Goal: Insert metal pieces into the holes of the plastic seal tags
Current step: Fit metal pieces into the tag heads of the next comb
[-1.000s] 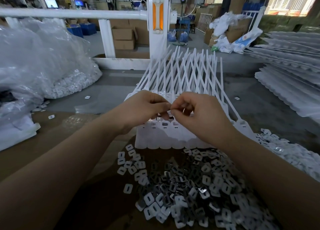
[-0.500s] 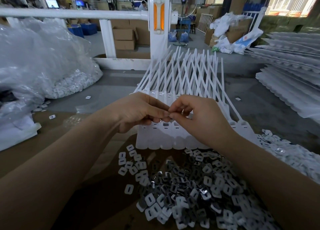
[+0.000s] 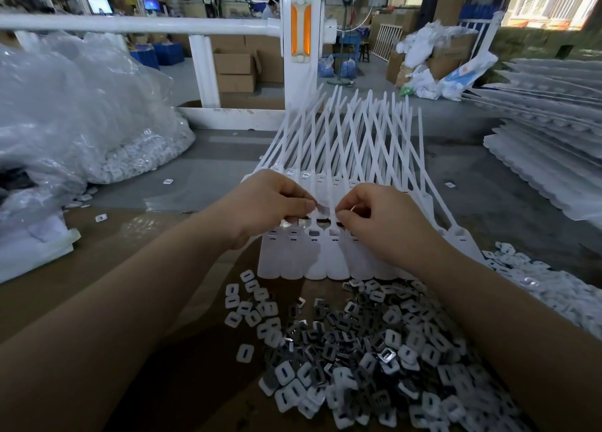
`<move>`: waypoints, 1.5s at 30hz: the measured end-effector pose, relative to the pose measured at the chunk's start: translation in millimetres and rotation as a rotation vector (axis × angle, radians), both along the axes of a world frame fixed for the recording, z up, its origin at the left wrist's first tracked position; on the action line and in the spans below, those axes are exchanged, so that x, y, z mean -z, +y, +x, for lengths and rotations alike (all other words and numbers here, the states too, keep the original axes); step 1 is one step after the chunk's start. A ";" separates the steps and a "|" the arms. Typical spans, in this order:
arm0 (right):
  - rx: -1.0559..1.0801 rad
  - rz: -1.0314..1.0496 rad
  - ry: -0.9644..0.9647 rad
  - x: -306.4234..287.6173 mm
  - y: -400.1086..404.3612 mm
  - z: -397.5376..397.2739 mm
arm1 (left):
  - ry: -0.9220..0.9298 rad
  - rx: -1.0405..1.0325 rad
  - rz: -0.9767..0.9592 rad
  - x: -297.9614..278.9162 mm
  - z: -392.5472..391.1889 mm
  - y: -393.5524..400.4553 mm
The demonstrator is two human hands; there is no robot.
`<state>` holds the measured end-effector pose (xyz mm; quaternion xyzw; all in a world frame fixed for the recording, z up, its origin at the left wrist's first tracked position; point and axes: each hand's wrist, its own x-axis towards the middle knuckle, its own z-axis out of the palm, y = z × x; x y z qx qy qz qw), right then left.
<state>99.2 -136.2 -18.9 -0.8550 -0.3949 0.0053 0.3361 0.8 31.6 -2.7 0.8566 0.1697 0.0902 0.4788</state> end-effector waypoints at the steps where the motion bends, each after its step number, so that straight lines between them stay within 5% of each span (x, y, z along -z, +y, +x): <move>1: 0.002 0.006 0.023 0.1 0.4 0.7 | 0.001 0.003 0.030 0.6 0.4 -1.5; 14: -0.003 -0.007 0.057 0.4 -0.4 2.5 | 0.160 -0.006 0.295 0.7 6.5 -17.1; 39: -0.012 -0.012 0.073 -0.7 -0.7 -2.1 | 0.229 -0.026 0.229 1.0 9.1 -14.6; 45: -0.396 -0.073 0.131 -14.9 -9.9 -8.9 | 0.260 -0.004 0.176 -1.2 8.0 -12.1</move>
